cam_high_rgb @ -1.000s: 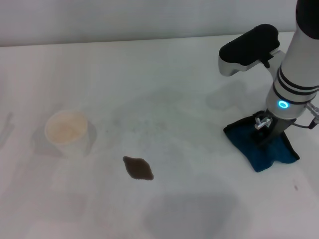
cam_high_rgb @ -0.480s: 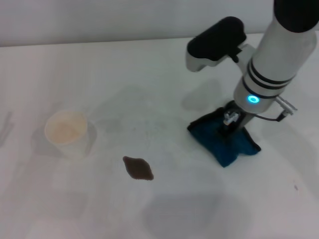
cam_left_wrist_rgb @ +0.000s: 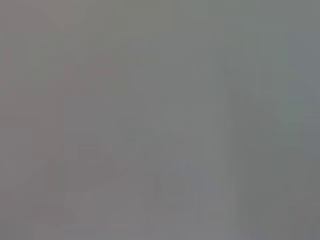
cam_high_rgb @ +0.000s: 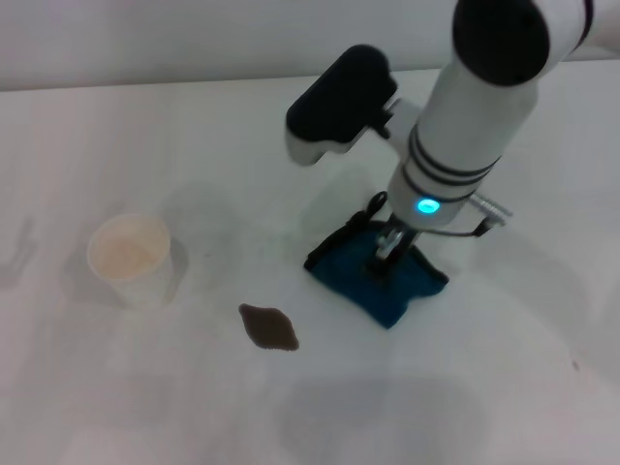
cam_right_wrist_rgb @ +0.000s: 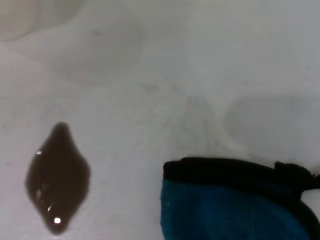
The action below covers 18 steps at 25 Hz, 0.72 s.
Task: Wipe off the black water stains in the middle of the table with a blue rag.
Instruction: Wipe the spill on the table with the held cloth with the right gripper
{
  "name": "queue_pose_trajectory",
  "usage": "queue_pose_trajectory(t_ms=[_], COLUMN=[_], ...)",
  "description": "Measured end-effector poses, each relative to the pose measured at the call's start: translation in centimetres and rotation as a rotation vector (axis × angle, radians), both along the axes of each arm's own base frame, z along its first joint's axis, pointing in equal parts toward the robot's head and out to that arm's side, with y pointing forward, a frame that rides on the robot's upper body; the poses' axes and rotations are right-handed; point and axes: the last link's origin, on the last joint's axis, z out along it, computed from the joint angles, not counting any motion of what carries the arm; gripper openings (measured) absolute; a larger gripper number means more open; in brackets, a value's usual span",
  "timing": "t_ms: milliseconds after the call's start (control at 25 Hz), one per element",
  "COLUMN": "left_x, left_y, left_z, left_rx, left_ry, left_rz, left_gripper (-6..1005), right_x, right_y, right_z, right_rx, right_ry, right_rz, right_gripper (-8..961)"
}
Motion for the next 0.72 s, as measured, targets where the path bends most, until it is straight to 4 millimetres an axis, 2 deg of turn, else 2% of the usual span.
queue_pose_trajectory(t_ms=[400, 720], left_x=[0.1, 0.4], left_y=[-0.4, -0.4], left_z=[-0.7, -1.1], left_rx=[-0.015, -0.019], left_ry=[-0.028, -0.044], left_rz=[0.002, -0.002], left_gripper=[879, 879], right_x=[-3.7, -7.8], right_y=[-3.2, -5.9], right_z=[-4.6, -6.9], right_rx=[-0.146, -0.252], right_ry=[0.020, 0.069], right_rz=[0.118, 0.233], right_gripper=[80, 81])
